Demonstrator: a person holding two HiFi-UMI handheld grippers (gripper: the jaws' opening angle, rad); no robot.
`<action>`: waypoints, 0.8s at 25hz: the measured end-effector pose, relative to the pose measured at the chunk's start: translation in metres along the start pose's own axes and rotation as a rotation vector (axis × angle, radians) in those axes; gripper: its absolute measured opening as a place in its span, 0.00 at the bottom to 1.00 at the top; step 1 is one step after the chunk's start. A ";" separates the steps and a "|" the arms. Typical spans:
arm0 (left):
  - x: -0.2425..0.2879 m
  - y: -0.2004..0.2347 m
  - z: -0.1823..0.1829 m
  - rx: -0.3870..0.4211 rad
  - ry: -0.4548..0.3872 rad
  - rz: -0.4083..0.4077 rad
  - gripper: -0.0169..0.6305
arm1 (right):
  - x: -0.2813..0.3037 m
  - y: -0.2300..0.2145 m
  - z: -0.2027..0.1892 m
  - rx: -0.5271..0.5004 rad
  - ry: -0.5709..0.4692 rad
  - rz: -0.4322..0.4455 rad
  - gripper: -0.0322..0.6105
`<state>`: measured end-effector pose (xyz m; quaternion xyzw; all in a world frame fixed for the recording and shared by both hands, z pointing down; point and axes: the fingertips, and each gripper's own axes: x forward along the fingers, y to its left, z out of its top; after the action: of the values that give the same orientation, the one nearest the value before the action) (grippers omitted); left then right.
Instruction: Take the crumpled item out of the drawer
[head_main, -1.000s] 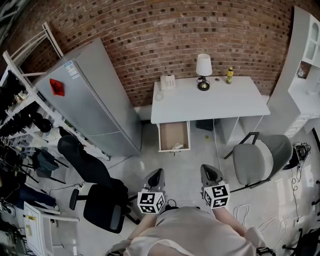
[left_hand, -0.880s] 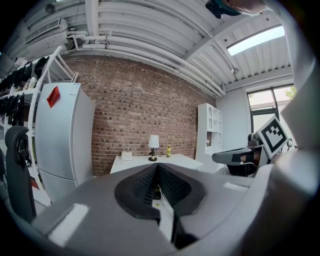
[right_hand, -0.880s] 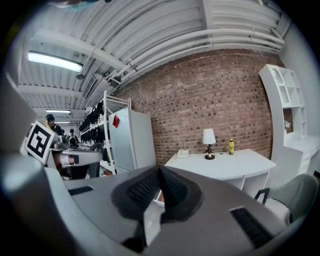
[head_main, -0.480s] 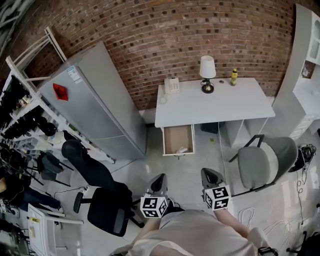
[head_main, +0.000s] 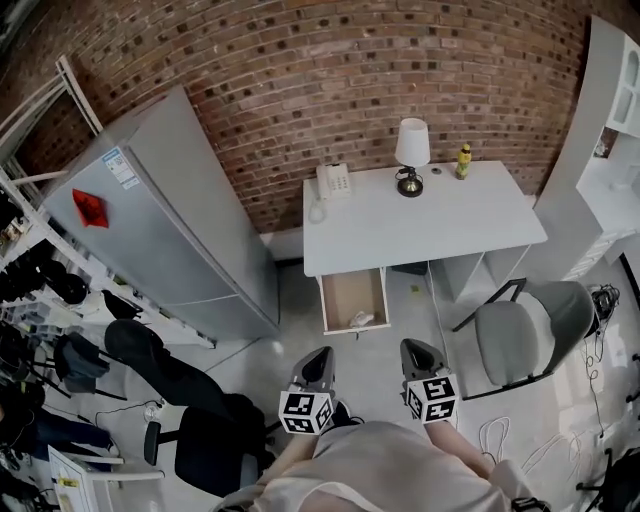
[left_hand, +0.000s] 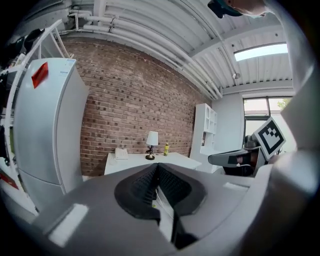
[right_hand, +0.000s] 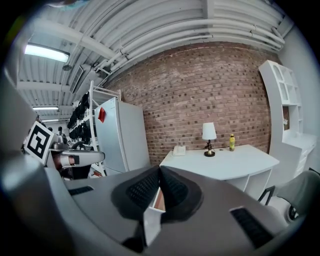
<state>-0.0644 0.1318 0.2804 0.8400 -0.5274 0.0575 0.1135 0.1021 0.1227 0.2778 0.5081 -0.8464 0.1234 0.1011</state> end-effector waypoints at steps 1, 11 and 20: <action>0.008 0.012 0.005 0.006 -0.001 -0.021 0.04 | 0.013 0.004 0.004 -0.002 -0.003 -0.010 0.06; 0.056 0.109 0.017 0.057 0.047 -0.161 0.04 | 0.102 0.040 0.032 0.027 -0.015 -0.090 0.06; 0.073 0.124 0.009 0.034 0.068 -0.178 0.04 | 0.127 0.035 0.031 0.031 0.003 -0.093 0.06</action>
<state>-0.1440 0.0144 0.3039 0.8830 -0.4453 0.0848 0.1216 0.0106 0.0229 0.2820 0.5480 -0.8198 0.1324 0.1004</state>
